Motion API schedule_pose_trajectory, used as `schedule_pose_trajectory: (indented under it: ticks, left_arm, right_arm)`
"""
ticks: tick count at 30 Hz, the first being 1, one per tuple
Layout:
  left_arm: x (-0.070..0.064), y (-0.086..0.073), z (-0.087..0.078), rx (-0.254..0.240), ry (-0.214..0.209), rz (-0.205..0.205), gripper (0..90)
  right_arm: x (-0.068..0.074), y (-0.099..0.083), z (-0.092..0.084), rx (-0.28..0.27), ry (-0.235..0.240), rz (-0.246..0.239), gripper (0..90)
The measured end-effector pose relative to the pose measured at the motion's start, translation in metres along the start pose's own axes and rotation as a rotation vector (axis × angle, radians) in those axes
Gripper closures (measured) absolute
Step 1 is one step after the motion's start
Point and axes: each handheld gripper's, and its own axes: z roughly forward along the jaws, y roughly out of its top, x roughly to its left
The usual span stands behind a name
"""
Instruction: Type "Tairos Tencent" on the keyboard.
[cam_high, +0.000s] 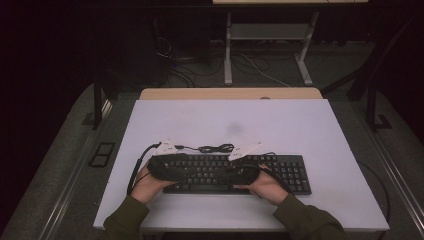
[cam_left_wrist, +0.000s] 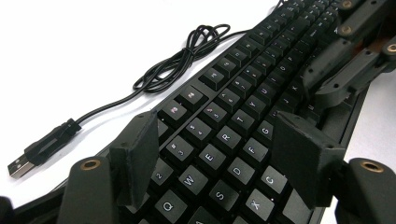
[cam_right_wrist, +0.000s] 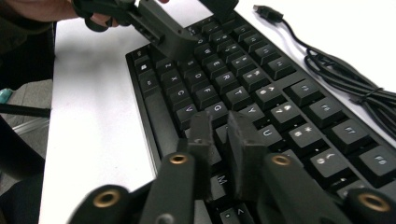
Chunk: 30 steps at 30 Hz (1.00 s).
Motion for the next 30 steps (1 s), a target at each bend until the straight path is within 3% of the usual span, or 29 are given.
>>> schedule_pose_trajectory:
  ticks: [14,22,30]
  left_arm:
    - [0.0,0.001,0.0,-0.007,-0.017,-0.016,38.0]
    - [-0.002,0.002,0.001,-0.003,-0.029,-0.019,52.6]
    - [-0.006,0.007,0.004,-0.006,-0.053,-0.007,77.8]
  right_arm:
    - [-0.005,0.0,-0.013,-0.043,-0.029,0.003,49.8]
    - [-0.008,-0.003,-0.02,-0.053,-0.05,0.001,37.6]
    - [-0.012,-0.007,-0.027,-0.059,-0.051,-0.003,31.8]
